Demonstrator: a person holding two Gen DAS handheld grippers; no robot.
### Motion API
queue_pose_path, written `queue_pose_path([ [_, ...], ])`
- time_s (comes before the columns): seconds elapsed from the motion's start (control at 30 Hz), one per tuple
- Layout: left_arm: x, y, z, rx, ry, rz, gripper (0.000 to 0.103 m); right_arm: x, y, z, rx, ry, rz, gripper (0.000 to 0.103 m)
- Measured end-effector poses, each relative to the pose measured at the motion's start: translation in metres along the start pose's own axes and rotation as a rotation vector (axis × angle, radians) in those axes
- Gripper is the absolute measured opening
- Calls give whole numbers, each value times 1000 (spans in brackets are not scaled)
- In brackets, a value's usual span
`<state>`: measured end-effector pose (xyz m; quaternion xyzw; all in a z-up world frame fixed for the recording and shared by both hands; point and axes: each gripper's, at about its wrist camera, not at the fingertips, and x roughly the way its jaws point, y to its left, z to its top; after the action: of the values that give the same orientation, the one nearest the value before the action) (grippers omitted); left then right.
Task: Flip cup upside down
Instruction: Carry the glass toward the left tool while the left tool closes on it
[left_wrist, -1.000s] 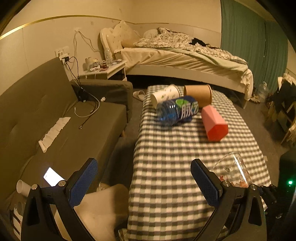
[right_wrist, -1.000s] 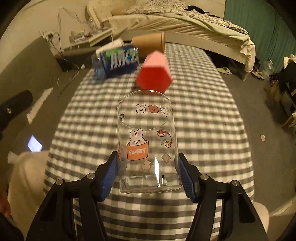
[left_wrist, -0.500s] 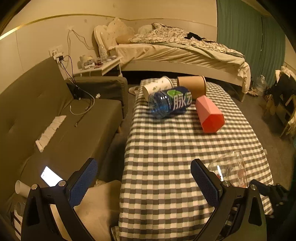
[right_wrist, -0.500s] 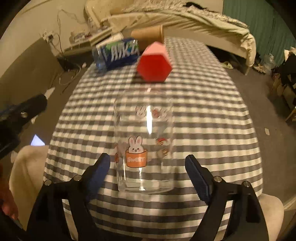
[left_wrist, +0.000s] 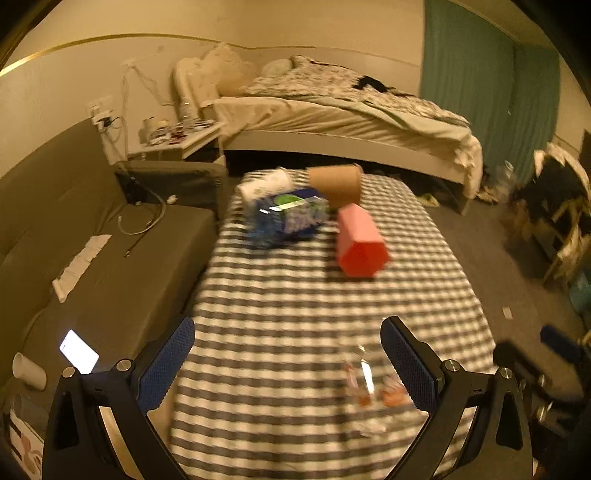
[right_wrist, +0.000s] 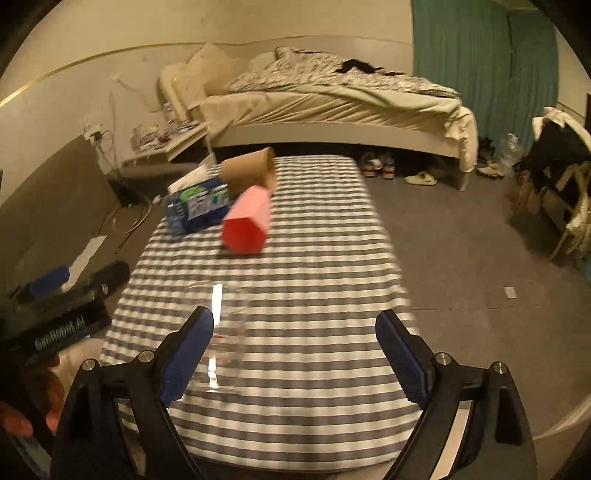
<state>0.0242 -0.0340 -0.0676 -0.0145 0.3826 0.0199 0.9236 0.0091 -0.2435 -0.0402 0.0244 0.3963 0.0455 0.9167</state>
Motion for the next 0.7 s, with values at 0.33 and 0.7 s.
queue_pose_path([
  [0.33,12,-44,-43,65,104,-54,103,6,-54,-22,118,27,-41,90],
  [0.7,36,-60,-70,86,169,-88,103,16,-75,-29,217,46,-8,90],
])
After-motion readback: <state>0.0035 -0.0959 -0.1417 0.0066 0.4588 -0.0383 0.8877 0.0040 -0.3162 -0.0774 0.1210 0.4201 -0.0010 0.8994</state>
